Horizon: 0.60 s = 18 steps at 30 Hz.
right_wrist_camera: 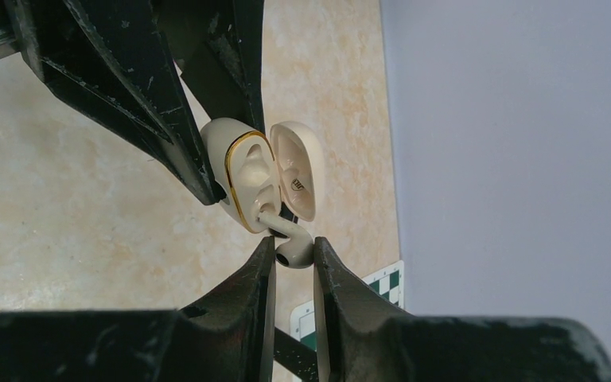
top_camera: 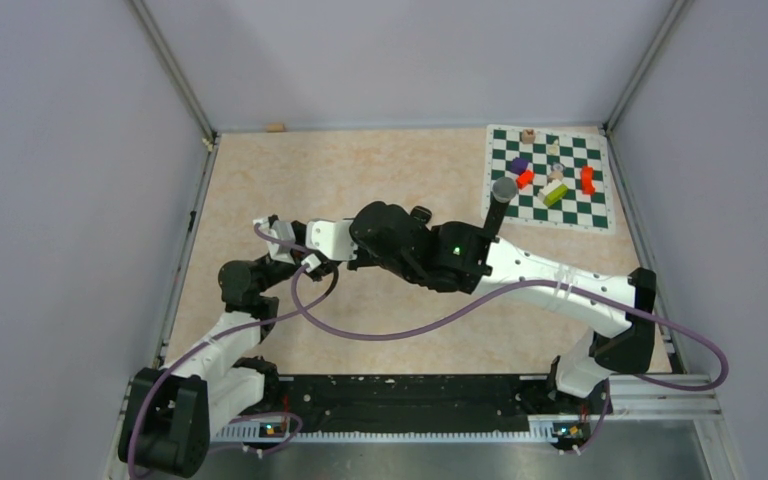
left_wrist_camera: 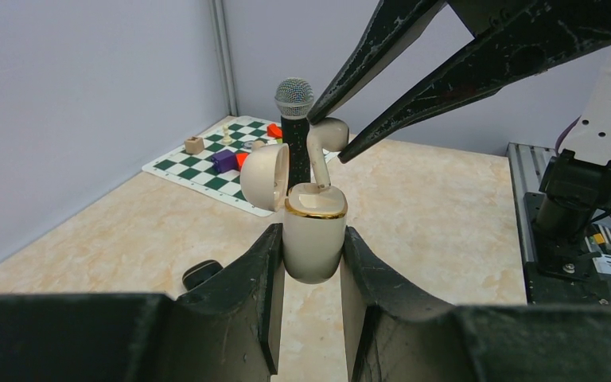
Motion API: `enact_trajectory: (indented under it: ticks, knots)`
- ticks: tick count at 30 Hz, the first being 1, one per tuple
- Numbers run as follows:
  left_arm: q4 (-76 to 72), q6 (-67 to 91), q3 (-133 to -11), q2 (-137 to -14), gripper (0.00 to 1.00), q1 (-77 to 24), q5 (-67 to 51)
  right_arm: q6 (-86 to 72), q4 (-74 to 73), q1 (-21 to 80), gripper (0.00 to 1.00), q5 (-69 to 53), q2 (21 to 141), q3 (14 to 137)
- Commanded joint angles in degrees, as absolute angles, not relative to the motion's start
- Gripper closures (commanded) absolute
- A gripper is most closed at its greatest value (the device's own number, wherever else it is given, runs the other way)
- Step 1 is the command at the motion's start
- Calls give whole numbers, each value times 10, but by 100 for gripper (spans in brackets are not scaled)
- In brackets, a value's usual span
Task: Insert the wireless bluetooth earbuds into the charging case
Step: Insert the right earbud into the right side groove of the charging case.
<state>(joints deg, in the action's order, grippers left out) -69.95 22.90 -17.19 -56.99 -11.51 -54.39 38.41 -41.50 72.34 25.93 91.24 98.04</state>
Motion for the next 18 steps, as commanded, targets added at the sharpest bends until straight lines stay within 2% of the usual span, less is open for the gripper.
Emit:
enact_trajectory:
  ticks: [1,11,18]
  knots:
    - [-736,240,-174,-563,99,-112,-535,379,-410,737,82,262,918,985]
    - [-736,241,-174,-563,99,-110,-534,364,-427,740,82,225,912,1008]
    - [-736,243,-175,-563,99,-109,-537,371,-418,740,83,244,917,1015]
